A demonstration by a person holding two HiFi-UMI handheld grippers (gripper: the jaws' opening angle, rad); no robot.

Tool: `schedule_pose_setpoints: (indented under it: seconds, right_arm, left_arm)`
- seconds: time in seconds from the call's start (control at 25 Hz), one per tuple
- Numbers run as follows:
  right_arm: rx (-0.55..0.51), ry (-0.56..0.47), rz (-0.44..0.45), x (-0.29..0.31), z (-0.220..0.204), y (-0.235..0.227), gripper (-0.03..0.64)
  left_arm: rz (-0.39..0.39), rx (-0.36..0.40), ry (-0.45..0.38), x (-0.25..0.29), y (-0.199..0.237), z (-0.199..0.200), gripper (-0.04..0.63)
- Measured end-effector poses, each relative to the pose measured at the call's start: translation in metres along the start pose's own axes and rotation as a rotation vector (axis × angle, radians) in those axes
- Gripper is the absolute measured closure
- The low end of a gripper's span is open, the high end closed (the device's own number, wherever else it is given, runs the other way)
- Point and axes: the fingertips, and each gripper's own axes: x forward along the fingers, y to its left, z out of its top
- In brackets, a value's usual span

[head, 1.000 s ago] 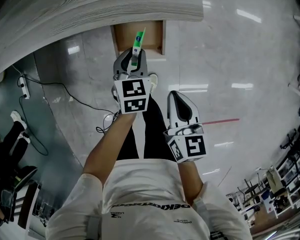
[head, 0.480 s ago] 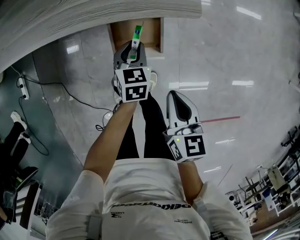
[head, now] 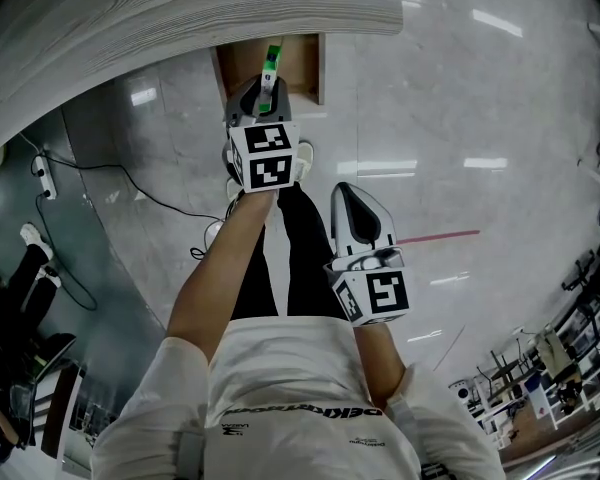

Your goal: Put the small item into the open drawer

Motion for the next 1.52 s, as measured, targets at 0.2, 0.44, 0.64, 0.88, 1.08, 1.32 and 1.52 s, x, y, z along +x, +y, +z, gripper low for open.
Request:
schedule_pose_setpoints:
  seconds: [0.2, 0.44, 0.64, 0.88, 1.08, 1.32, 1.52]
  right_arm:
    - [-0.004, 0.005, 0.003, 0.000, 0.002, -0.004, 0.586]
    - [0.007, 0.007, -0.007, 0.000, 0.001, -0.009, 0.586]
    - [0.016, 0.004, -0.010, 0.001, 0.004, -0.009, 0.586]
    - [0.023, 0.006, -0.016, 0.003, 0.001, -0.010, 0.586]
    - [0.021, 0.008, -0.022, 0.004, 0.002, -0.011, 0.586]
    - [0.021, -0.002, -0.024, 0.002, 0.002, -0.005, 0.586]
    - [0.025, -0.014, -0.033, 0.002, 0.005, -0.002, 0.586]
  left_arm:
    - [0.004, 0.000, 0.013, 0.008, -0.002, 0.000, 0.492]
    - [0.018, -0.008, 0.032, 0.018, 0.001, -0.006, 0.492]
    - [0.017, -0.016, 0.039, 0.021, 0.003, -0.008, 0.492]
    - [0.013, -0.010, 0.044, 0.026, 0.002, -0.008, 0.492]
    - [0.005, -0.009, 0.046, 0.025, 0.001, -0.007, 0.457]
    - [-0.015, -0.005, 0.046, 0.020, -0.002, -0.007, 0.449]
    - [-0.023, -0.001, 0.045, 0.018, -0.001, -0.005, 0.446]
